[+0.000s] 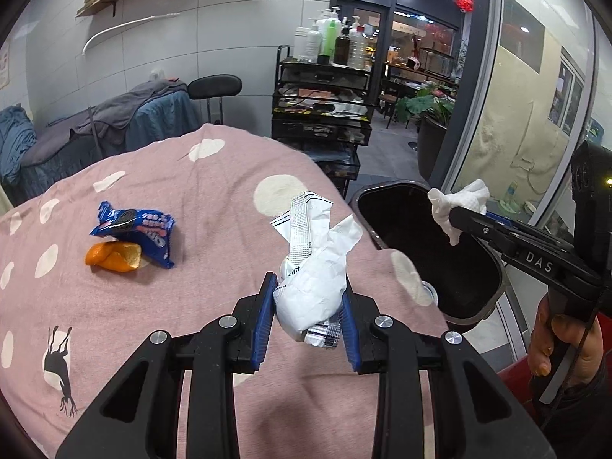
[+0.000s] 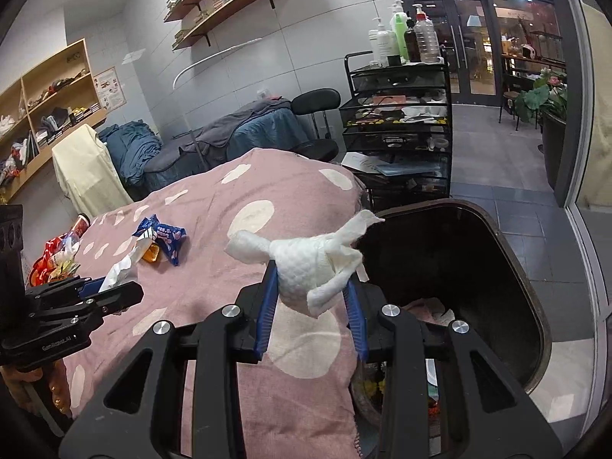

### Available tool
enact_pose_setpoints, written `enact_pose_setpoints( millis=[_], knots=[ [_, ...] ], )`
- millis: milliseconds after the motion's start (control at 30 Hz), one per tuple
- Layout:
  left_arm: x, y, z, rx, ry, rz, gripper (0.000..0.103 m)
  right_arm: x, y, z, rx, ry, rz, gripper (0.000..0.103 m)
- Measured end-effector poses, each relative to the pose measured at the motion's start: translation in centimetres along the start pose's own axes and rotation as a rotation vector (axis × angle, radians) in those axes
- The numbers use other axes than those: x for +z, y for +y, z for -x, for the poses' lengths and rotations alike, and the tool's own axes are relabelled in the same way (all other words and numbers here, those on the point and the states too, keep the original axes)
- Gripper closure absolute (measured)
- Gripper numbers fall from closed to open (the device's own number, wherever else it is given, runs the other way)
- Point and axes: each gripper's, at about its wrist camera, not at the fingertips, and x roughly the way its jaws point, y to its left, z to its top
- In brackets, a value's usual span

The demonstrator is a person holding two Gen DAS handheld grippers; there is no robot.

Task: Collect trash
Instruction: 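Carry both white tissues over the bin and open both tools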

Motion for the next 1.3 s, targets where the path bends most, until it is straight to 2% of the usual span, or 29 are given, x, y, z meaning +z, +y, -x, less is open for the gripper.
enact_pose_setpoints(
  millis=[267, 533, 600, 633, 667, 733, 933, 1300],
  knots=[
    [0.5, -2.6, -1.2, -0.046, 0.002, -0.045, 0.072, -0.9, -2.6, 0.8, -0.076, 0.001, -0.029, 0.069],
    [1.3, -5.0, -2.5, -0.086, 0.006, -0.096, 0.072, -1.7, -5.8, -0.8, -0.177, 0.053, -0.096, 0.068],
    [1.4, -5.5, -2.8, -0.097, 0.009, -0.106, 0.071, -2.1, -6.6, -1.4, -0.189, 0.067, -0.123, 0.061],
    [1.5, -5.7, -3.0, -0.102, 0.011, -0.111, 0.071, -2.3, -7.0, -1.5, -0.191, 0.069, -0.138, 0.050],
    [1.6, -5.9, -3.2, -0.106, 0.013, -0.116, 0.071, -2.5, -7.3, -1.7, -0.190, 0.068, -0.149, 0.034],
    [1.7, -6.4, -3.4, -0.109, 0.015, -0.123, 0.071, -3.0, -7.8, -1.6, -0.192, 0.063, -0.173, 0.026],
    [2.1, -7.7, -4.0, -0.123, 0.014, -0.158, 0.071, -3.1, -8.2, -1.1, -0.209, 0.036, -0.178, 0.024],
    [3.2, -10.9, -6.7, -0.171, 0.036, -0.225, 0.071, -2.7, -8.2, 2.0, -0.301, -0.093, -0.168, 0.014]
  ],
)
